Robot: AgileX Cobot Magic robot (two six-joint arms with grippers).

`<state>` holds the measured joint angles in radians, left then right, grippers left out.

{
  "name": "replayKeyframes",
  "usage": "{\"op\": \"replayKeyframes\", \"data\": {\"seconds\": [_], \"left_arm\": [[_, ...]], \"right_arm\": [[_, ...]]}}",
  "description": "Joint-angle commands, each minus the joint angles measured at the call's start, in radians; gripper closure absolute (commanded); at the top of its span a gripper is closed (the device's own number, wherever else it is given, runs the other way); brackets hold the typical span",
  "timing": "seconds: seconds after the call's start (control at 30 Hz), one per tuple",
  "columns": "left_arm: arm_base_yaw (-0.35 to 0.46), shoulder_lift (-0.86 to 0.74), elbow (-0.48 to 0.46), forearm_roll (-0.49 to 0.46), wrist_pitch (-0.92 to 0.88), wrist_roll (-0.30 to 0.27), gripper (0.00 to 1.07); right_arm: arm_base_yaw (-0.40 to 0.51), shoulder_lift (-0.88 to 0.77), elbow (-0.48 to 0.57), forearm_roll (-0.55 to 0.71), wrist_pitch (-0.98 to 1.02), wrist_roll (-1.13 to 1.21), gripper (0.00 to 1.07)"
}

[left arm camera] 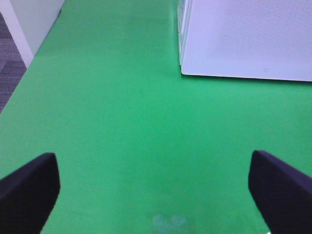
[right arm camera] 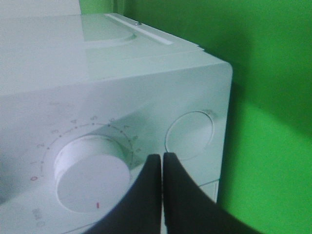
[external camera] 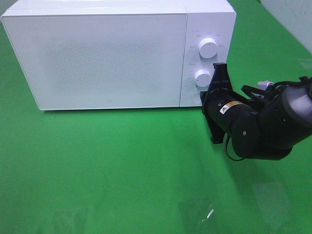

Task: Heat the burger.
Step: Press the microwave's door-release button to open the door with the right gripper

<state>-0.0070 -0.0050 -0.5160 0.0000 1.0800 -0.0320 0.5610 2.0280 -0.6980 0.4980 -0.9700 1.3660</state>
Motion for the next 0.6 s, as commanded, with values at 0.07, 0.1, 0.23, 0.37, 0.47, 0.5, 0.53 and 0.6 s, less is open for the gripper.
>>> {"op": "replayKeyframes", "data": {"seconds": [0.07, 0.1, 0.23, 0.37, 0.47, 0.5, 0.53, 0.6], "left_arm": [[0.003, -0.004, 0.000, 0.000, -0.014, 0.003, 0.05], [0.003, -0.004, 0.000, 0.000, -0.014, 0.003, 0.05], [0.003, -0.004, 0.000, 0.000, -0.014, 0.003, 0.05], [0.003, -0.004, 0.000, 0.000, -0.014, 0.003, 0.05], [0.003, -0.004, 0.000, 0.000, -0.014, 0.003, 0.05], [0.003, -0.004, 0.000, 0.000, -0.014, 0.003, 0.05], [0.003, -0.004, 0.000, 0.000, -0.014, 0.003, 0.05], [0.003, -0.004, 0.000, 0.000, -0.014, 0.003, 0.05]], "right_arm": [[-0.011, 0.027, -0.034, -0.025, 0.000, -0.021, 1.07], [-0.011, 0.027, -0.034, -0.025, 0.000, -0.021, 1.07], [-0.011, 0.046, -0.049, -0.026, 0.008, -0.008, 1.07], [-0.013, 0.050, -0.061, -0.019, 0.009, -0.009, 1.07], [-0.013, 0.061, -0.074, -0.023, 0.011, -0.009, 1.07], [-0.013, 0.076, -0.087, -0.025, 0.013, -0.007, 1.07], [-0.013, 0.076, -0.087, -0.025, 0.013, -0.007, 1.07], [-0.013, 0.091, -0.098, -0.016, 0.009, -0.008, 1.07]]}}
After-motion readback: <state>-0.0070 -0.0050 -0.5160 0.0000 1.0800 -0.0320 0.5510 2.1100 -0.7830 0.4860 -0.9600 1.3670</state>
